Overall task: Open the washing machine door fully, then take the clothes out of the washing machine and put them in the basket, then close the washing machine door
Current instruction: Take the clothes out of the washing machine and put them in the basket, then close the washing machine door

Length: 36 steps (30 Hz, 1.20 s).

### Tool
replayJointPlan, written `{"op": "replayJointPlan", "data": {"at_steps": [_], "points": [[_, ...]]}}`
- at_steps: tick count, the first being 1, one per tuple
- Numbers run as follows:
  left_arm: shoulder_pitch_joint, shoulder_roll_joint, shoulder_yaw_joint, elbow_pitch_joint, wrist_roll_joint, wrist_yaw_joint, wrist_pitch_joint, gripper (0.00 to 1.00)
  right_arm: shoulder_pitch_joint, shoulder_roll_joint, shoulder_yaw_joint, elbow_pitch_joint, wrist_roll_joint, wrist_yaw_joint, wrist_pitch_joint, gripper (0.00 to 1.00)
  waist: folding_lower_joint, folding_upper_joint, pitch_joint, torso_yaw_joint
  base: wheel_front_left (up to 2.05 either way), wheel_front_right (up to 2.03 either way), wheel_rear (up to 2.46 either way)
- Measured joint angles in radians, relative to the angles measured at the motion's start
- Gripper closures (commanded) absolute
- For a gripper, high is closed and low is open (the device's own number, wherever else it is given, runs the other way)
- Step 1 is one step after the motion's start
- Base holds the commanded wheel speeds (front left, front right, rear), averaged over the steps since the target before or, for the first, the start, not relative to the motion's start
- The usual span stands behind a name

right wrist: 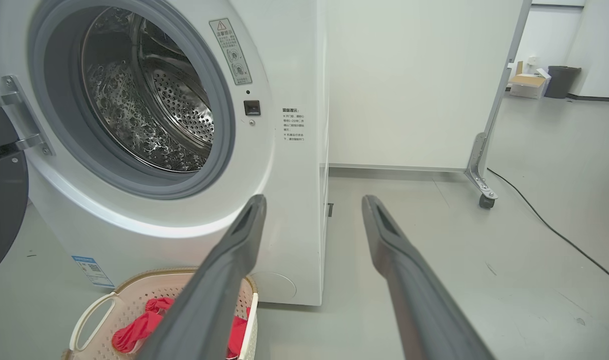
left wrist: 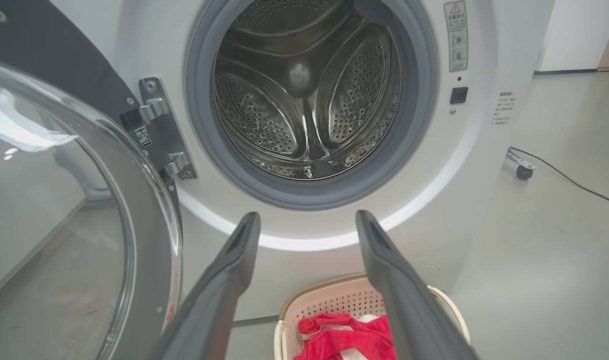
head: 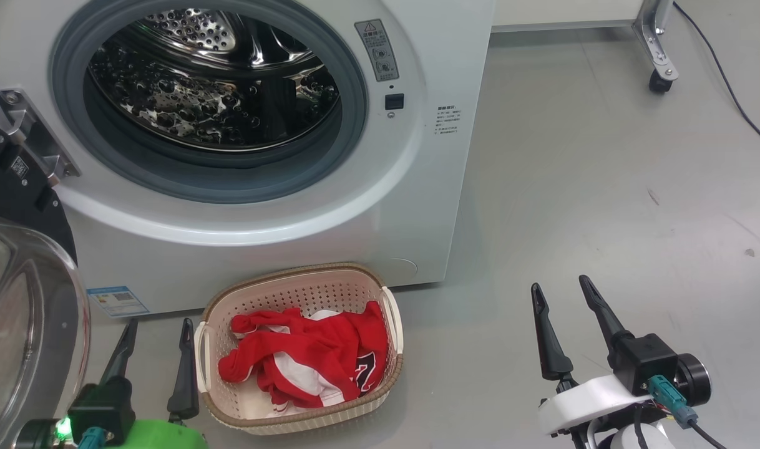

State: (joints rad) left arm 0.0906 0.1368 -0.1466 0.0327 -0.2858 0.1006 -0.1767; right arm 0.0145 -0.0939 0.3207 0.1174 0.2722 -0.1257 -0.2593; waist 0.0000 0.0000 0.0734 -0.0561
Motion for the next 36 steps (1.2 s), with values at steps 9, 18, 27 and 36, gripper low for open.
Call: {"op": "replayJointPlan", "data": {"at_steps": [9,18,27,36], "points": [[0.003,0.002,0.004,-0.022,0.013,0.003,0.01,0.0,0.0,0.0,0.0,-0.004,0.0,0.0,0.0,0.0,0.0,0.0,0.002,0.002,-0.25,0.3,-0.05],[0.016,-0.001,0.008,-0.042,0.013,0.007,0.022,0.0,0.0,0.001,-0.002,-0.005,0.0,0.0,0.0,0.0,0.0,0.0,0.001,0.002,-0.63,0.63,0.0],[0.021,-0.006,0.0,-0.058,0.013,0.008,0.033,0.0,0.0,0.006,-0.022,-0.01,0.003,0.0,0.0,0.0,0.0,0.0,0.0,0.003,-0.97,0.97,0.0],[0.022,-0.01,0.0,-0.072,0.013,0.008,0.033,0.0,0.0,0.007,-0.024,-0.011,0.004,0.0,0.0,0.0,0.0,0.0,-0.002,0.004,-0.76,0.76,0.0]]}}
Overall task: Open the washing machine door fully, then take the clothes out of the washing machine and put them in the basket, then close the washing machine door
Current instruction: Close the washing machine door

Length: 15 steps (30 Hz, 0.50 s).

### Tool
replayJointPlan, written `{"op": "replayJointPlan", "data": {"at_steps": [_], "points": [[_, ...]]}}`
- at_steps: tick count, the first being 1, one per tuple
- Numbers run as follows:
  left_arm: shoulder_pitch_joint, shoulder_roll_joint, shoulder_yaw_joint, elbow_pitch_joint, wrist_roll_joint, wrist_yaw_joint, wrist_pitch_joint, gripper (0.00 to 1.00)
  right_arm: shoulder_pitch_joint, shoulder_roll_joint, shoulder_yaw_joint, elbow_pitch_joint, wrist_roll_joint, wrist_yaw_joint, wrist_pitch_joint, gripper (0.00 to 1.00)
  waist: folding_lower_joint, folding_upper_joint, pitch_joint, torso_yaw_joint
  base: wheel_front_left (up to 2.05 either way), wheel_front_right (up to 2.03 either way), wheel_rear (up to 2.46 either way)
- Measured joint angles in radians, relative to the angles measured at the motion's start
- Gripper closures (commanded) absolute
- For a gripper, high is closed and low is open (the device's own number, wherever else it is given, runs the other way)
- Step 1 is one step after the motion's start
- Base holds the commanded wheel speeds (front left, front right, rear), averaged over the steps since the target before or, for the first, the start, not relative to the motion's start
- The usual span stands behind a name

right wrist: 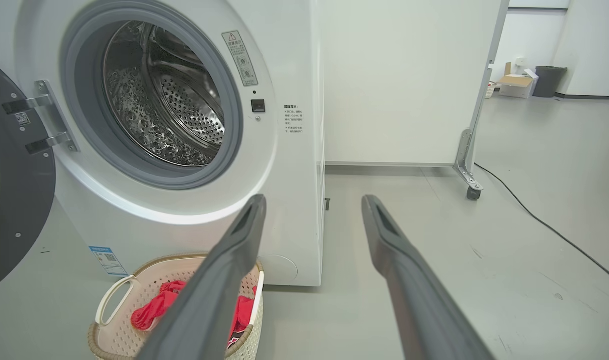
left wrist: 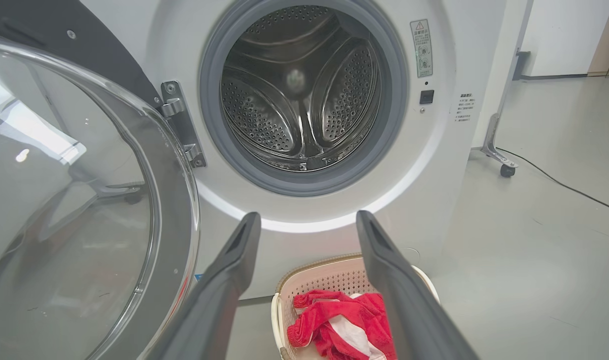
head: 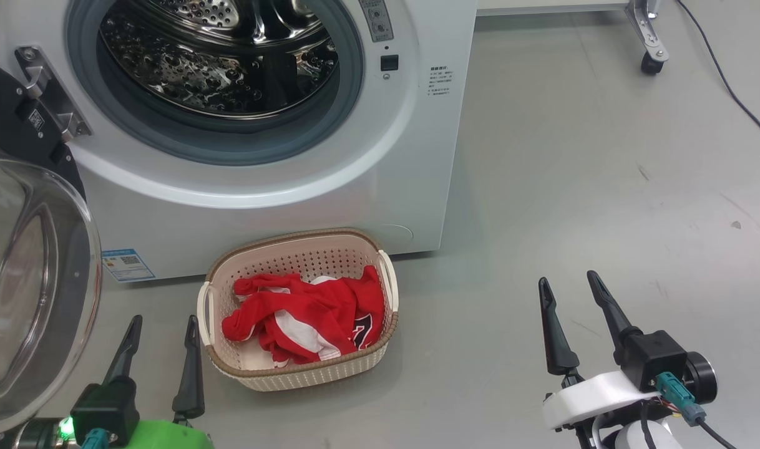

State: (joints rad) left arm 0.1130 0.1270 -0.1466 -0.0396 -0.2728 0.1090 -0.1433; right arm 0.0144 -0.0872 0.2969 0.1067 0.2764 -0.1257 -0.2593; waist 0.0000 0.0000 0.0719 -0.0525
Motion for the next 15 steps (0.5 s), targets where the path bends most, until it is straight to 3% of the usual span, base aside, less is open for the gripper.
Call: {"op": "replayJointPlan", "data": {"at_steps": [15], "points": [[0.009,0.0,0.004,-0.003,0.0,0.0,-0.001,0.0,0.009,0.0,-0.008,0.002,0.0,0.0,0.0,0.0,0.0,0.0,-0.007,0.0,-0.23,0.23,0.0]]}}
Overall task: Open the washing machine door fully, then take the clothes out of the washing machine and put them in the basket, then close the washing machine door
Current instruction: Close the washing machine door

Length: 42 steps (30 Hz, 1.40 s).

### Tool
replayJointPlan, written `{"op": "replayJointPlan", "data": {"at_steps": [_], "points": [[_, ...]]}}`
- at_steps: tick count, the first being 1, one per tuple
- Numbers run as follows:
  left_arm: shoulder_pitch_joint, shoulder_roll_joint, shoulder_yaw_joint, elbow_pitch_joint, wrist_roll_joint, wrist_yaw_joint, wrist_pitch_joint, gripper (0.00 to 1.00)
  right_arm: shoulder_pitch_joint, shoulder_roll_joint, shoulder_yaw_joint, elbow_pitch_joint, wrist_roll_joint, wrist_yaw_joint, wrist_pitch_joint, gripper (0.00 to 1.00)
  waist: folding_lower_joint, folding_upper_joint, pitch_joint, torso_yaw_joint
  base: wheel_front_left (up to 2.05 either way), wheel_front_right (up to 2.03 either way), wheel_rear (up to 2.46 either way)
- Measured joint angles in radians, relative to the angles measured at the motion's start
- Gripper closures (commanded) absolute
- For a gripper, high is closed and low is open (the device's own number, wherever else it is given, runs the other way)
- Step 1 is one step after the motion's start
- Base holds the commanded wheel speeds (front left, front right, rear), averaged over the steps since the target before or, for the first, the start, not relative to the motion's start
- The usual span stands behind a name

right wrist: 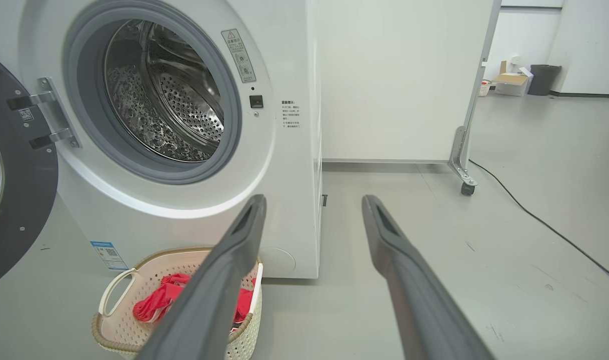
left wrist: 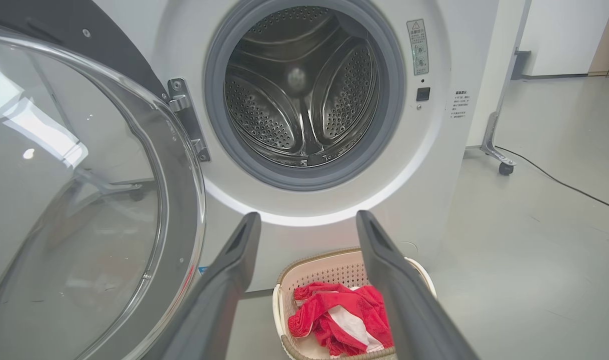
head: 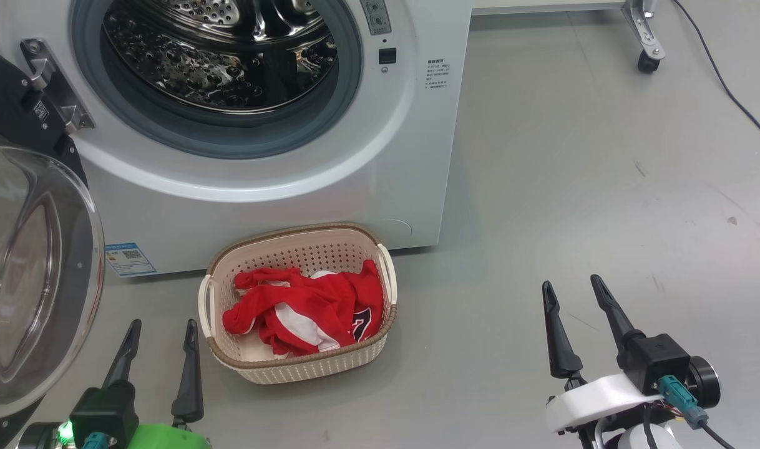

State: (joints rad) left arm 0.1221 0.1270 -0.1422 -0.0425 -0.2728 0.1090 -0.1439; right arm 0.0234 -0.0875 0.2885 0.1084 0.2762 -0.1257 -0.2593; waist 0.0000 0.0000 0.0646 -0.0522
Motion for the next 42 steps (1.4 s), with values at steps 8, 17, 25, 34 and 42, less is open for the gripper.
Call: {"op": "replayJointPlan", "data": {"at_steps": [8,17,25,34,42], "points": [[0.002,-0.002,-0.001,-0.009,0.0,0.0,-0.009,0.0,0.002,0.0,-0.003,0.001,0.0,0.0,0.0,0.0,0.0,0.0,-0.004,0.004,0.0,0.0,0.0],[0.002,-0.003,-0.019,-0.015,0.0,0.0,-0.012,0.0,0.008,-0.002,-0.024,0.0,0.0,0.0,0.0,0.0,0.0,0.0,-0.006,0.027,0.0,0.0,0.0],[0.001,-0.008,-0.025,-0.022,0.0,-0.001,-0.016,0.0,0.017,-0.007,-0.036,-0.004,0.0,0.0,0.0,0.0,0.0,0.0,-0.01,0.077,0.0,0.0,0.0],[0.002,-0.014,-0.023,-0.027,0.0,-0.001,-0.016,0.0,0.027,-0.015,-0.04,-0.007,-0.005,0.0,0.0,0.0,0.0,0.0,-0.01,0.166,0.0,0.0,0.0],[0.001,-0.019,-0.016,-0.026,-0.002,-0.001,-0.025,0.0,0.027,-0.019,-0.04,-0.008,-0.006,0.0,0.0,0.0,0.0,0.0,-0.007,0.259,0.0,0.0,0.0]]}}
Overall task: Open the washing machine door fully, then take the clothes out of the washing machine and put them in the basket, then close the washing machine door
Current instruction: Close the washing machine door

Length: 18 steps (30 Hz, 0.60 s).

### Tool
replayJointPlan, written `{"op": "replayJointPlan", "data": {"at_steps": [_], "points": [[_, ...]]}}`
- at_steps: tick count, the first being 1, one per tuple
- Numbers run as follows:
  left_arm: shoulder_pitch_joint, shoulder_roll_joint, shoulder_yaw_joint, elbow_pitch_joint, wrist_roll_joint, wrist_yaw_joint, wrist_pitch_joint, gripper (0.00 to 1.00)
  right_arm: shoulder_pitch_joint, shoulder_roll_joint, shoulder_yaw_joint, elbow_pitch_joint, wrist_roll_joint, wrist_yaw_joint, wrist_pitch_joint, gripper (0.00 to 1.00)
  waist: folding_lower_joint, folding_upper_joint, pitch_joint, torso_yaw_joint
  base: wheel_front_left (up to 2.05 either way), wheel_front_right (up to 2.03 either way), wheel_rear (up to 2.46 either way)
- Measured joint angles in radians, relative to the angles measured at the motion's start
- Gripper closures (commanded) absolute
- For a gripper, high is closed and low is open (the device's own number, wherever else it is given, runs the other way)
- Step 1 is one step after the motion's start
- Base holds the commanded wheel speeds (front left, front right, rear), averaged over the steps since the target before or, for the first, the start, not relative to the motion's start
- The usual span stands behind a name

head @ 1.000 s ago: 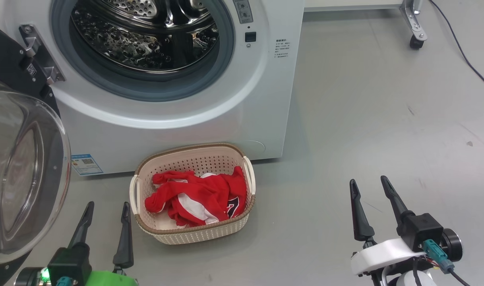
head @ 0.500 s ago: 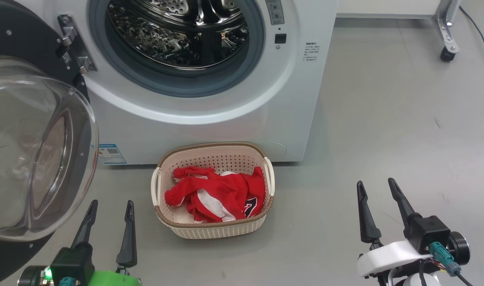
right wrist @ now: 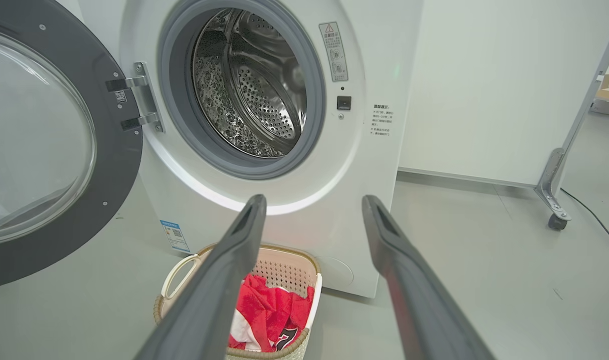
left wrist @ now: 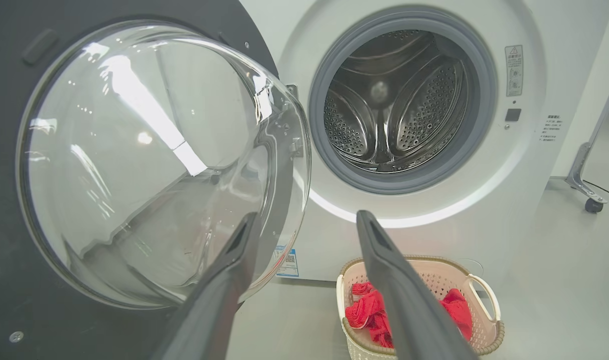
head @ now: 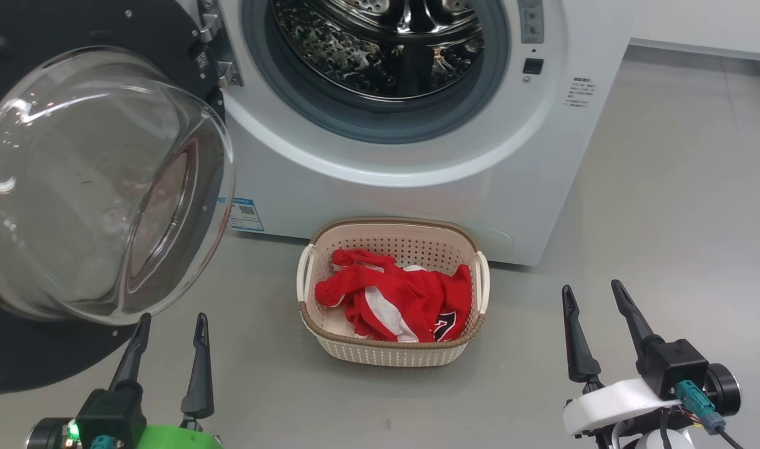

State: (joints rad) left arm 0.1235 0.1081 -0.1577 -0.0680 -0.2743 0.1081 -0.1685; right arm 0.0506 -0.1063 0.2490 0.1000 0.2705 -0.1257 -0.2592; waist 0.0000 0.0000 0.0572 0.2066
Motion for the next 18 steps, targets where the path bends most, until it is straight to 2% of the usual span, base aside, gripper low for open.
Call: {"op": "replayJointPlan", "data": {"at_steps": [10,18], "points": [[0.001,-0.004,0.017,0.018,-0.002,0.0,-0.001,0.0,0.0,-0.003,0.015,0.002,0.0,0.001,0.007,0.0,0.0,0.0,-0.009,0.102,0.0,0.0,0.0],[0.006,-0.005,0.032,0.02,-0.002,0.001,-0.007,0.0,0.0,-0.002,0.03,0.005,0.0,0.01,0.017,0.0,0.0,0.0,-0.03,0.132,0.0,0.0,0.0]]}}
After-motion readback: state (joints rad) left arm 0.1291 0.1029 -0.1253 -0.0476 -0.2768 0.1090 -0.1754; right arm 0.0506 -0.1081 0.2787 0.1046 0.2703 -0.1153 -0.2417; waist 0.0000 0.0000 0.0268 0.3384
